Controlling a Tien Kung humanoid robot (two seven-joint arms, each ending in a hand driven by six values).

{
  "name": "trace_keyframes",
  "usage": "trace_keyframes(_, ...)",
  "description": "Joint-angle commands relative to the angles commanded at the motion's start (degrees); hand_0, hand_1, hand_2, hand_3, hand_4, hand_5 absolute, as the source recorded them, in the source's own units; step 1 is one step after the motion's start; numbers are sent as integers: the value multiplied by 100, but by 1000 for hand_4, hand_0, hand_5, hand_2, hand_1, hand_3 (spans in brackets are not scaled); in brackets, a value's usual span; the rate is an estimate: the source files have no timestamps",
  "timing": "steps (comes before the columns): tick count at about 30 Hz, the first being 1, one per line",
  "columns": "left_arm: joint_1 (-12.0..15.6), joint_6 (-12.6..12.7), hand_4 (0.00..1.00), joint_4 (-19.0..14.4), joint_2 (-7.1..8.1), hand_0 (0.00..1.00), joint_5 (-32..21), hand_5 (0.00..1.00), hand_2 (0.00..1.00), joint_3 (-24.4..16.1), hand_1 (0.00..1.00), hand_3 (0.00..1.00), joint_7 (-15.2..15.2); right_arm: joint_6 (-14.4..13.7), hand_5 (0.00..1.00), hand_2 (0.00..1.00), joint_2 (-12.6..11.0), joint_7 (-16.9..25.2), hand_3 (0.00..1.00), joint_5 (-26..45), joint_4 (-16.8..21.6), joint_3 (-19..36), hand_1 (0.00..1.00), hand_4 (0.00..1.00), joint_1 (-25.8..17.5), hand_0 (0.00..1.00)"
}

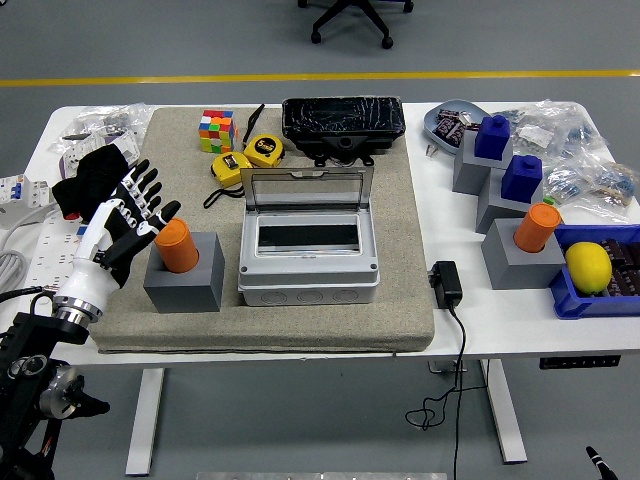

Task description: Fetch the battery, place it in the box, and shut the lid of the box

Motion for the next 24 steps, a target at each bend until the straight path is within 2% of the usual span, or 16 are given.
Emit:
trace_keyframes(6,-19,-60,998,-5,5,998,238,92,998,-7,998,998,78,-1,998,824,-4,1,868,10,0,1,863,998,9,881)
trace_keyframes(7,-19,-62,998,-6,5,998,246,2,998,-7,998,998,80,-1,998,820,-4,1,866,11,0,1,863,998,9,881)
trace_keyframes(12,-21,-122,998,-76,14,998,477,2,998,73,998,998,147,0,998,820,-2,3,866,19,0,3,863,998,12,881)
trace_keyframes(18,-95,30,998,-45,60,998,862,2,998,148,998,998,239,2,998,818,-3,9,866,36,0,-7,863,998,23,881)
trace_keyframes(19,-106,41,998,-49,73,977,900,2,998,165,998,954,250,1,998,816,-5,8,865,29,0,3,862,998,24,881)
trace_keyframes(24,-128,109,998,-10,72,977,1016,2,998,195,998,954,262,-3,998,816,-8,8,865,1,0,55,862,998,23,881)
